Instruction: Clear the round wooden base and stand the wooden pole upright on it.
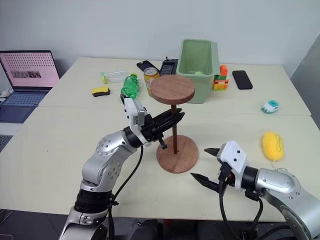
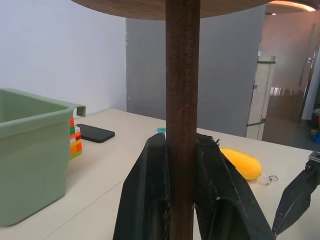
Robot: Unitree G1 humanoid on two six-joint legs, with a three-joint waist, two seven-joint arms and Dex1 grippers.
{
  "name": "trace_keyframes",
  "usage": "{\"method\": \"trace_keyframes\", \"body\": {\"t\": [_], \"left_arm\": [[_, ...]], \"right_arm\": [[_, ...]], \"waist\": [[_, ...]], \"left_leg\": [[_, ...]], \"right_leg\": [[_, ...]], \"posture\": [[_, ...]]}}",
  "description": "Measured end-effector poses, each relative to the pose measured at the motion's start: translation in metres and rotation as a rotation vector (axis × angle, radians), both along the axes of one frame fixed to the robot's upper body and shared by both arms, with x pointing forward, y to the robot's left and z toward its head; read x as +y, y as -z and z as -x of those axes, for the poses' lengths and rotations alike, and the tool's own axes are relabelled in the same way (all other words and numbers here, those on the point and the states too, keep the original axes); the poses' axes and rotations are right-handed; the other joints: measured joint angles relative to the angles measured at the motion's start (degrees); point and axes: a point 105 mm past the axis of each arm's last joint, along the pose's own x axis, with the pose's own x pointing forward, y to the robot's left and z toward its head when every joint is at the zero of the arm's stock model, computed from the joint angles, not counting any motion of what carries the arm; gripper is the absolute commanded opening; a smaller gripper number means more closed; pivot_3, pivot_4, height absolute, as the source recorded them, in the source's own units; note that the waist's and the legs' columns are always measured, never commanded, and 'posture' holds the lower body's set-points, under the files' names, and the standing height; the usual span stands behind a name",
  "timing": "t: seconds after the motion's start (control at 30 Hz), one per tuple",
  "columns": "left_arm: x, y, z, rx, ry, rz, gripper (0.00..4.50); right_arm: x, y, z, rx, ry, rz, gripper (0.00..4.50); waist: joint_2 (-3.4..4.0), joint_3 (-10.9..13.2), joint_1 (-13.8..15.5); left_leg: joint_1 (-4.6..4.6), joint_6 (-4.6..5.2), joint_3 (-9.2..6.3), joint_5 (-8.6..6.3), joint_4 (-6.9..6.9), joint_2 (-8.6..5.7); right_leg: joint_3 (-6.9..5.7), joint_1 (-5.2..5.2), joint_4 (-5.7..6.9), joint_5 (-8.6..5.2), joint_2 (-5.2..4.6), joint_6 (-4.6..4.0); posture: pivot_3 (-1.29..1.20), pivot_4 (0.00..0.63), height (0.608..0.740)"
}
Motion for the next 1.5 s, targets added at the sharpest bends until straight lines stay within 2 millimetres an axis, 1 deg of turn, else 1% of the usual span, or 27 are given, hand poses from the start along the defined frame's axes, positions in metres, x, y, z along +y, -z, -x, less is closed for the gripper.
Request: {"method": "trace_keyframes", "body": {"t": [0.17,0.43,0.73,0.83,1.03,1.4,1.43,1.47,1.5], "left_arm": [[-0.009,0.002,0.005,-0.032,0.034,-0.013,0.27],[-0.007,0.007,-0.001,-0.040,0.019,0.008,0.27],[-0.008,0.010,-0.001,-0.058,0.025,0.022,0.27],[-0.007,0.012,-0.001,-0.056,0.022,0.020,0.27],[0.003,0.019,0.007,-0.055,-0.003,0.000,0.27],[0.004,0.020,0.005,-0.042,-0.027,-0.025,0.27],[0.004,0.020,0.005,-0.042,-0.027,-0.037,0.98],[0.004,0.022,0.004,-0.041,-0.036,-0.060,1.09],[0.008,0.035,-0.001,0.004,-0.064,-0.115,1.34]], "right_arm": [[0.001,-0.001,0.001,0.000,-0.007,-0.003,4.50],[0.002,0.000,0.002,0.011,-0.011,-0.006,4.50],[0.002,0.000,0.003,0.017,-0.015,-0.008,4.50],[0.003,0.000,0.003,0.016,-0.016,-0.007,4.50],[0.003,-0.001,0.003,0.011,-0.014,-0.009,4.50],[0.004,-0.003,0.002,0.005,-0.007,-0.015,4.50],[0.004,-0.003,0.002,0.005,-0.006,-0.015,4.50],[0.004,-0.003,0.002,0.005,-0.006,-0.015,4.50],[0.004,-0.003,0.002,0.004,-0.006,-0.015,4.50]], "waist": [[0.00,0.00,0.01],[0.00,0.00,0.05],[0.00,0.00,0.06],[0.00,0.00,0.05],[0.02,-0.02,0.02],[0.02,-0.06,-0.06],[0.02,-0.07,-0.06],[0.03,-0.07,-0.07],[0.06,-0.07,-0.09]], "left_leg": [[0.04,0.00,-0.01,0.00,0.00,-0.01],[0.10,0.01,-0.05,0.00,0.00,-0.02],[0.17,0.01,-0.08,0.00,-0.02,-0.02],[0.18,0.01,-0.08,0.00,-0.02,-0.02],[0.39,0.02,-0.05,-0.01,-0.12,0.03],[0.58,0.02,0.09,-0.02,-0.21,0.11],[0.59,0.02,0.09,-0.02,-0.22,0.11],[0.60,0.02,0.09,-0.02,-0.22,0.10],[0.64,0.02,0.17,-0.02,-0.27,0.09]], "right_leg": [[-0.01,0.07,-0.02,0.00,0.00,0.00],[-0.04,0.16,-0.07,0.00,0.00,0.00],[-0.07,0.25,-0.11,0.00,0.00,0.00],[-0.06,0.26,-0.11,0.00,0.00,0.00],[-0.03,0.41,-0.14,-0.01,0.02,0.00],[0.02,0.53,-0.19,-0.01,0.09,0.01],[0.03,0.53,-0.19,-0.01,0.09,0.01],[0.02,0.54,-0.19,-0.01,0.10,0.01],[0.02,0.52,-0.18,-0.01,0.11,0.01]], "posture": [[0.00,0.150,0.740],[0.00,0.150,0.740],[0.00,0.150,0.740],[0.00,0.150,0.740],[0.00,0.150,0.740],[0.00,0.150,0.740],[0.00,0.150,0.740],[0.00,0.150,0.740],[0.00,0.150,0.740]]}}
